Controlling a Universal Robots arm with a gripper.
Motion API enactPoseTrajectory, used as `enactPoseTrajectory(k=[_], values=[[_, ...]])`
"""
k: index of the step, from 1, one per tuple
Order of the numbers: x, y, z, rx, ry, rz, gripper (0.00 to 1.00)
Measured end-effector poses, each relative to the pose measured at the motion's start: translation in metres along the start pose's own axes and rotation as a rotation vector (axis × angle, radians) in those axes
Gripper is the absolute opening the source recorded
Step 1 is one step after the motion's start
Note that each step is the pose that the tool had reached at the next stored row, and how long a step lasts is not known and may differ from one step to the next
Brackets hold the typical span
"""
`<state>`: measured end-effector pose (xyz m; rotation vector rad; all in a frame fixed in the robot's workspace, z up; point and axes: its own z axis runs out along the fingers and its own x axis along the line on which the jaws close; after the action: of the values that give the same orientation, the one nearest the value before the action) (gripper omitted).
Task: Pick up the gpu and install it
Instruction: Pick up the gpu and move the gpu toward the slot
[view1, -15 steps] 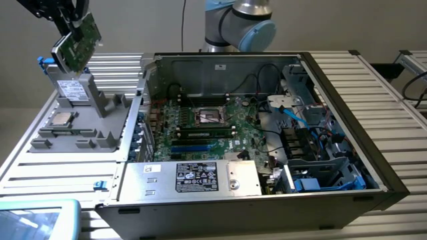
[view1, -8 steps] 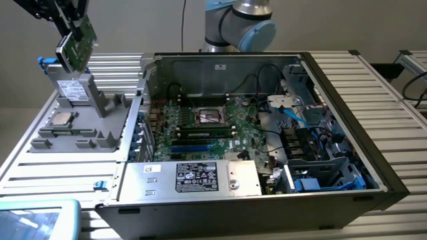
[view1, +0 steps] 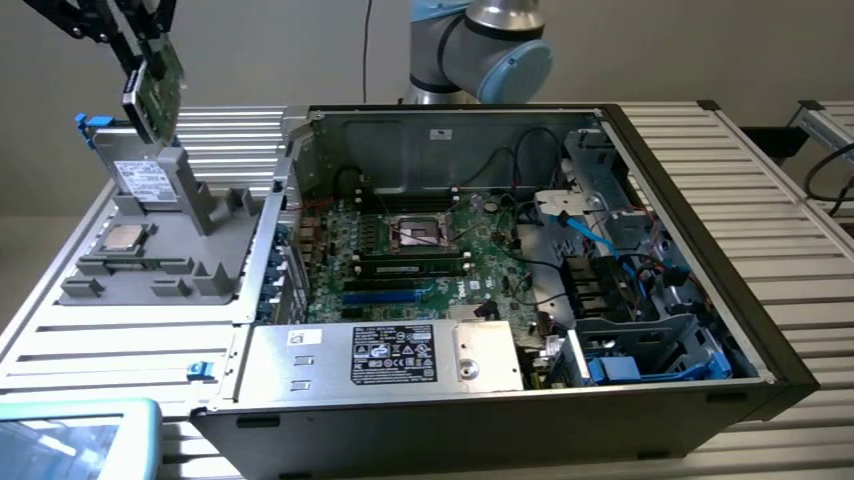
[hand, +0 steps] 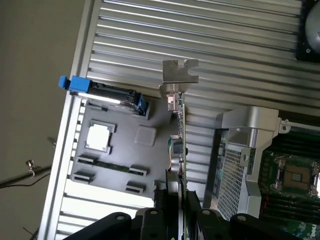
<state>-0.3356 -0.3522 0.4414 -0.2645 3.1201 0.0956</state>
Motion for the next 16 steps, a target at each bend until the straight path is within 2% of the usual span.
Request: enactPoseTrajectory(k=[8,14,16], values=[[0.0,0.0,0.0002,-0.0306,0.0029,-0.126,0.27],[0.0,0.0,0.0005,-0.0604,0.0032,-0.223,0.27],[0.0,0.0,0.001,-0.0664,0.0048,-0.256,0.27]])
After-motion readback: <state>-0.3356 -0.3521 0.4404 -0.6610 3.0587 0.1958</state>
